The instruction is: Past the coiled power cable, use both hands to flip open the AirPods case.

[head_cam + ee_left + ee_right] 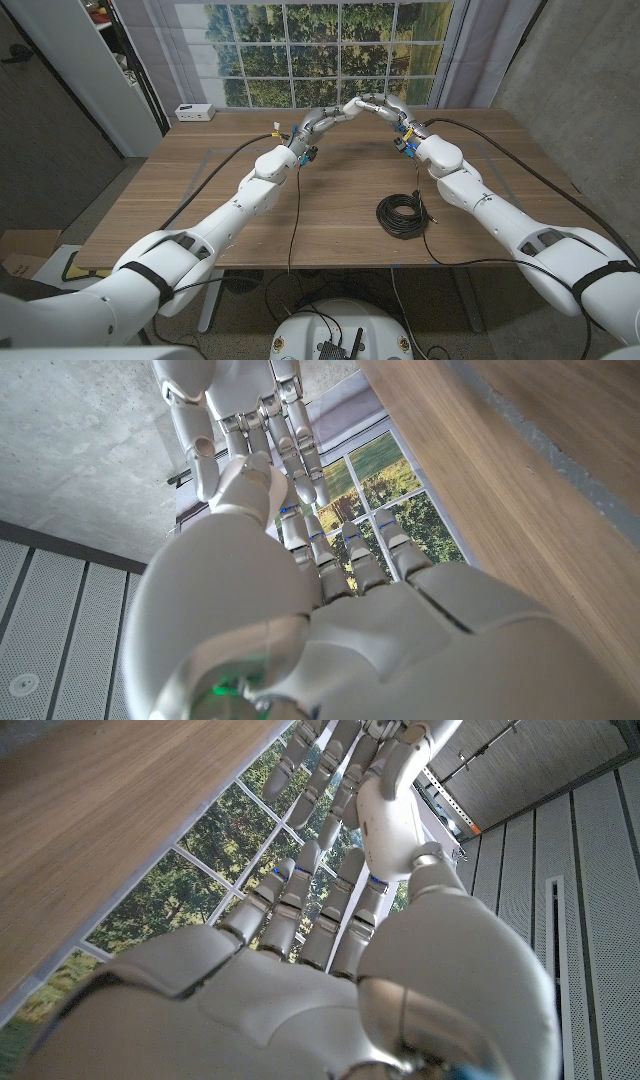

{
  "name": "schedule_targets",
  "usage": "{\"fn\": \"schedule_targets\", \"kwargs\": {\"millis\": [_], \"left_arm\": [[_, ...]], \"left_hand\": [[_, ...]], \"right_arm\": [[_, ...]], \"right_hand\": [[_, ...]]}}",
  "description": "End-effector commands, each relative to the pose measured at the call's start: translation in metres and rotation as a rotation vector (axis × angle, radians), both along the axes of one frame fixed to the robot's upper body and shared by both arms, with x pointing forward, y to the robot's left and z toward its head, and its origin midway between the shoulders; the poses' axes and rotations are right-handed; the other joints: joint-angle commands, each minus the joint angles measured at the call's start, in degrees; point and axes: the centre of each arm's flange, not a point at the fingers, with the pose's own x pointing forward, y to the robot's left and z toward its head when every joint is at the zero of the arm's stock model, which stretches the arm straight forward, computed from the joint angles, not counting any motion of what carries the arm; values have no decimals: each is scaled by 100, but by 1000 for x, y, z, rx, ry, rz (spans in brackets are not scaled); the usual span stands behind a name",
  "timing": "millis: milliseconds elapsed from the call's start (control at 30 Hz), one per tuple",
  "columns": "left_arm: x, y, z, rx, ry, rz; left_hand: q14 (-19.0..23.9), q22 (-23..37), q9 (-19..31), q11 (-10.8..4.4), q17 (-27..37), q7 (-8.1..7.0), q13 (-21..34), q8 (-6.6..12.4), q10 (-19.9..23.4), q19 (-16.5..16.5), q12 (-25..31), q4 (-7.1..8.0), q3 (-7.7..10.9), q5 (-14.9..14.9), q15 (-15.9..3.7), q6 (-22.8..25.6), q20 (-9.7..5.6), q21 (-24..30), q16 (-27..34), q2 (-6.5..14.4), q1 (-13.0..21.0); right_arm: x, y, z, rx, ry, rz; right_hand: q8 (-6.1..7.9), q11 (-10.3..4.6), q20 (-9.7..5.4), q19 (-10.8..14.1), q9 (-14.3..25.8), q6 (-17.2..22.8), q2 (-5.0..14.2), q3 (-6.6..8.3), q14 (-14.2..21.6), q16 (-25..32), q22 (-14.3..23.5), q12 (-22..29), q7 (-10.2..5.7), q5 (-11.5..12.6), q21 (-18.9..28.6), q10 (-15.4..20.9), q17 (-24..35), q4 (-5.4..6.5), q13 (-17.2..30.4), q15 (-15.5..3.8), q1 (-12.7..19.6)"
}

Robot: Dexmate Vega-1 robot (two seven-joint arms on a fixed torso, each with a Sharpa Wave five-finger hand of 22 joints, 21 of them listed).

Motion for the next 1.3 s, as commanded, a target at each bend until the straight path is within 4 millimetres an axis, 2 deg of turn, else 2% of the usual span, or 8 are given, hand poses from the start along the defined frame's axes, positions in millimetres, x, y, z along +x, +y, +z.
{"fn": "schedule_targets", "kwargs": {"millis": [33, 133, 267, 300, 600, 933, 1300], "left_arm": [[4, 4, -6, 60, 27, 114], [3, 4, -7, 70, 28, 136], [1, 5, -6, 88, 33, 160], [1, 6, -6, 91, 33, 164], [0, 10, -5, 81, 40, 190], [-6, 15, 2, 150, 41, 262], [-11, 14, 6, 204, 23, 302]], "left_hand": [[16, 28, 905, -32, 19, -458, 15, 394, 34, 26, -19, 133, 179, 21, -240, 394, 61, 56, -12, 41, 2], [35, 30, 939, -20, 20, -436, 19, 400, 39, 34, -21, 136, 196, 16, -233, 381, 64, 65, -6, 40, -10], [62, 32, 972, -51, 20, -475, 21, 398, 72, 44, -11, 136, 212, 12, -220, 352, 66, 75, 3, 35, -20], [73, 33, 987, -12, 21, -438, 23, 406, 76, 48, -11, 135, 221, 12, -217, 358, 71, 79, 5, 37, -22], [225, 41, 1096, -61, 30, -449, 34, 405, 174, 116, 16, 156, 288, 16, -175, 256, 97, 126, 52, 65, -61], [305, 49, 1174, -63, 32, -426, 43, 427, 222, 150, 27, 155, 339, 18, -186, 241, 109, 156, 65, 64, -76], [359, 57, 1261, -99, 36, -452, 55, 445, 248, 152, 27, 157, 394, 10, -199, 213, 114, 176, 65, 60, -103]], "right_arm": [[6, -3, 1, -1, 22, -23], [6, -3, 1, 1, 26, -25], [7, -5, 0, 5, 31, -27], [8, -5, 0, 7, 32, -28], [11, -12, -4, 24, 54, -41], [12, -19, -9, 38, 75, -61], [11, -22, -10, 35, 83, -57]], "right_hand": [[94, 35, -7, 60, -1, 503, -34, 0, 82, -9, 19, 40, 58, 26, 28, 58, -7, 55, 12, -924, -92], [113, 63, -2, 79, -22, 617, -58, -31, 115, -16, 19, 44, 170, 28, 31, 92, -17, 70, -2, -950, -163], [130, 62, -6, 100, -36, 710, -59, -46, 153, -5, 20, 48, 167, 34, 35, 114, -14, 69, -8, -956, -194], [137, 55, -7, 99, -40, 738, -55, -47, 164, -2, 20, 51, 172, 35, 34, 121, -13, 70, -5, -957, -201], [118, 45, -17, 124, -61, 771, -38, -31, 194, -3, 20, 54, 165, 53, 37, 152, -14, 15, -15, -980, -161], [150, 41, -20, 145, -85, 942, -6, -28, 237, -1, 21, 65, 203, 61, 38, 237, -11, -5, -45, -972, -173], [151, 68, -26, 190, -133, 1096, 47, -54, 344, -24, 23, 52, 279, 59, 44, 331, -45, 76, -115, -950, -352]]}}
